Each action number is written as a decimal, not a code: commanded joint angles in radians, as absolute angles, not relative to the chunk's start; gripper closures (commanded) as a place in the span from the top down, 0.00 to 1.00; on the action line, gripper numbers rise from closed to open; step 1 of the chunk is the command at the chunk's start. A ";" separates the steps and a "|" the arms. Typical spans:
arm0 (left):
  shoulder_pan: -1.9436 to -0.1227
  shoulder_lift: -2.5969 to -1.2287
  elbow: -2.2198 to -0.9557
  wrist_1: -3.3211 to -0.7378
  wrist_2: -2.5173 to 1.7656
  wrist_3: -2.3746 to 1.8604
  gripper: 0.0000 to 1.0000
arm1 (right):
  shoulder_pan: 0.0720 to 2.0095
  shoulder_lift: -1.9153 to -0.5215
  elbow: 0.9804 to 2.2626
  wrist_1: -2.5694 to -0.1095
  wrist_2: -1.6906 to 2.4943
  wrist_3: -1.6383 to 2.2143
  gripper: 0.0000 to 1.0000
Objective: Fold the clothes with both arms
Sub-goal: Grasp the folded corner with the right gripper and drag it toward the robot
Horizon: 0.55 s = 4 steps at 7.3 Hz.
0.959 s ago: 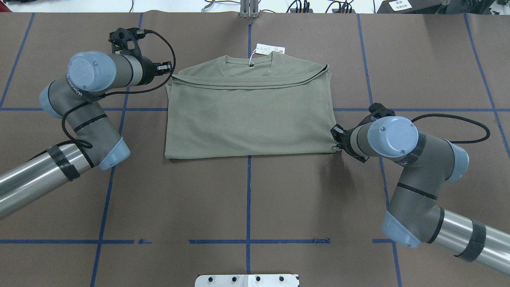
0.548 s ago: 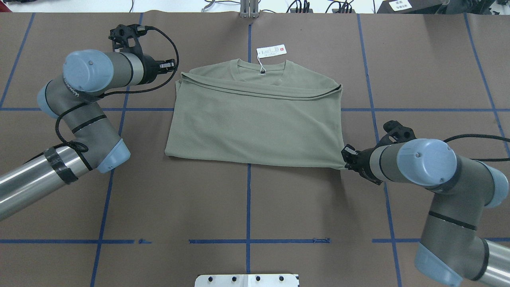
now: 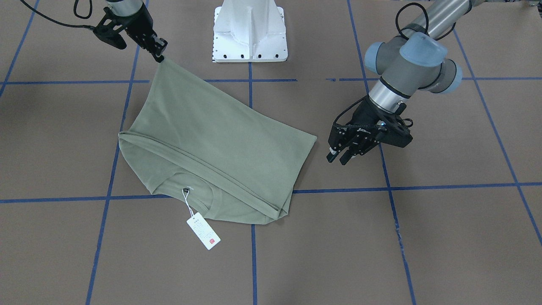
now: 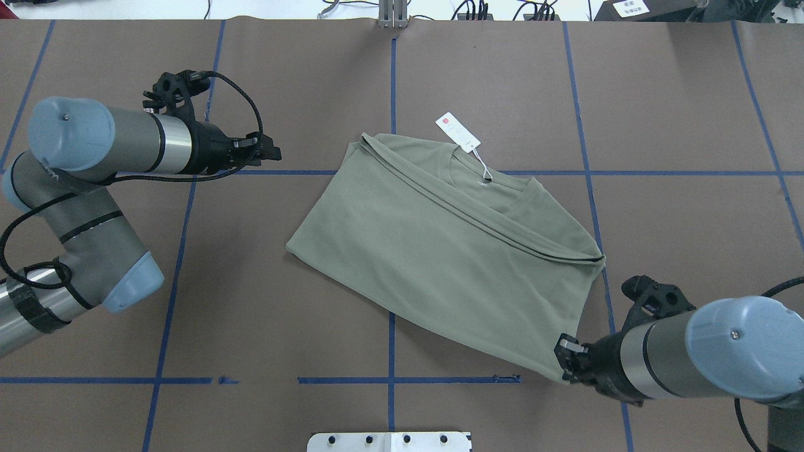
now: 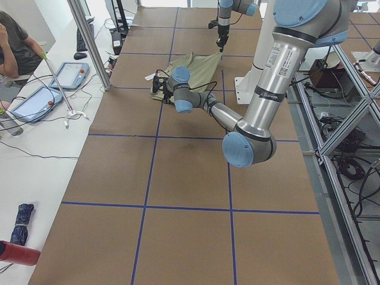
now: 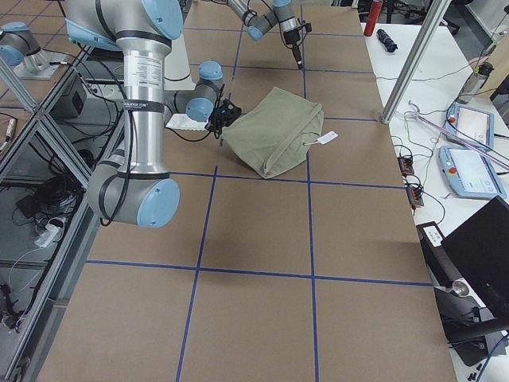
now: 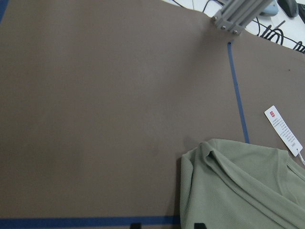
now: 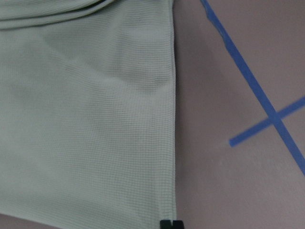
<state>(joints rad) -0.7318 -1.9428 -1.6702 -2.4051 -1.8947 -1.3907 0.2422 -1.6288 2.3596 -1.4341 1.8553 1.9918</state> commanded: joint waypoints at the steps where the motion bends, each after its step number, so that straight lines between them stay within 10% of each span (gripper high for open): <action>1: -0.666 -1.922 -1.744 -2.405 -1.913 -1.518 0.61 | 0.096 -1.686 2.398 -1.453 1.936 2.017 0.00; 2: -0.635 -1.919 -1.744 -2.405 -1.911 -1.535 0.64 | 0.033 -1.692 2.392 -1.453 1.921 2.017 0.29; 3: -0.629 -1.921 -1.746 -2.405 -1.914 -1.580 0.67 | 0.049 -1.683 2.393 -1.453 1.910 2.020 0.99; 4: -0.573 -1.919 -1.750 -2.404 -1.904 -1.671 0.68 | 0.095 -1.678 2.388 -1.453 1.908 2.020 1.00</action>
